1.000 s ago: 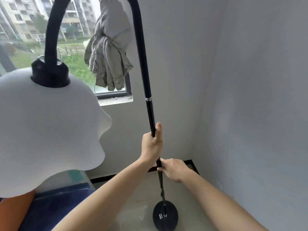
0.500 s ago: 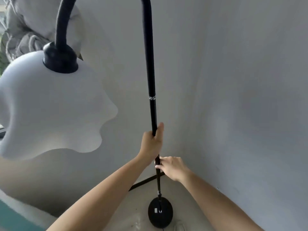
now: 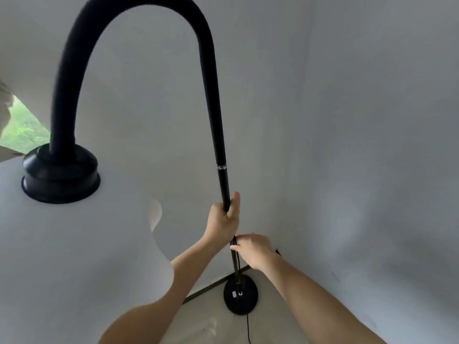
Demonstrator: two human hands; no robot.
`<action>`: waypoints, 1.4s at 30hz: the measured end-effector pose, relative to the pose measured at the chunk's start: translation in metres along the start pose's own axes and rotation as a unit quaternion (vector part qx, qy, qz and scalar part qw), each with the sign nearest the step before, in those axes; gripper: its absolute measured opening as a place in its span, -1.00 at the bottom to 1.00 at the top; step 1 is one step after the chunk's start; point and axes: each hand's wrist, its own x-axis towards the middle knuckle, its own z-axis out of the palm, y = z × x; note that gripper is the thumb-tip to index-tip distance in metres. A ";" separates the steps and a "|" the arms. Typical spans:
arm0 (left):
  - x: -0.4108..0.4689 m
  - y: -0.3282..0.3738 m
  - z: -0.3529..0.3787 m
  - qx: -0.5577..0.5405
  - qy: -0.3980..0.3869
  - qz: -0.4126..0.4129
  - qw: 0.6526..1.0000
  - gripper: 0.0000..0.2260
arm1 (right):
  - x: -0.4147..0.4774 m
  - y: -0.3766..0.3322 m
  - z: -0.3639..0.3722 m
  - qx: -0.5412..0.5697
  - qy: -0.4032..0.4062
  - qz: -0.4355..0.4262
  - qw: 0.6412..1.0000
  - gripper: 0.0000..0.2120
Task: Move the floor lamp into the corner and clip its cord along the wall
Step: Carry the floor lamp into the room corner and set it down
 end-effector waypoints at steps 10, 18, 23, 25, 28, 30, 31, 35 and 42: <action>0.041 -0.009 -0.016 -0.034 -0.052 0.004 0.998 -0.43 | 0.026 -0.007 -0.003 0.051 0.001 0.061 0.997 -0.72; 0.050 -0.021 -0.034 -0.048 -0.081 0.026 0.995 -0.48 | 0.011 -0.014 0.014 0.076 0.053 0.102 0.991 -0.69; 0.050 -0.022 -0.039 -0.067 -0.094 0.013 0.993 -0.51 | -0.020 0.001 0.023 0.103 0.002 0.145 0.984 -0.67; 0.051 -0.024 -0.041 -0.056 -0.096 0.024 0.994 -0.52 | -0.039 0.012 0.025 0.129 -0.006 0.176 0.976 -0.66; 0.050 -0.026 -0.043 -0.044 -0.093 0.044 0.994 -0.53 | -0.061 0.020 0.019 0.213 0.010 0.216 0.953 -0.62; 0.049 -0.031 -0.046 -0.017 -0.097 0.055 0.994 -0.56 | -0.071 0.018 0.010 0.276 0.037 0.234 0.932 -0.65; 0.049 -0.034 -0.048 0.007 -0.106 0.055 0.993 -0.61 | -0.076 0.015 0.006 0.297 0.058 0.236 0.923 -0.68; 0.033 -0.054 -0.050 0.100 -0.121 0.042 0.987 -0.72 | -0.100 0.005 -0.002 0.287 0.157 0.221 0.919 -0.70; 0.002 -0.071 -0.038 0.052 -0.170 -0.207 0.962 -0.54 | -0.114 -0.003 -0.003 0.338 0.168 0.217 0.900 -0.66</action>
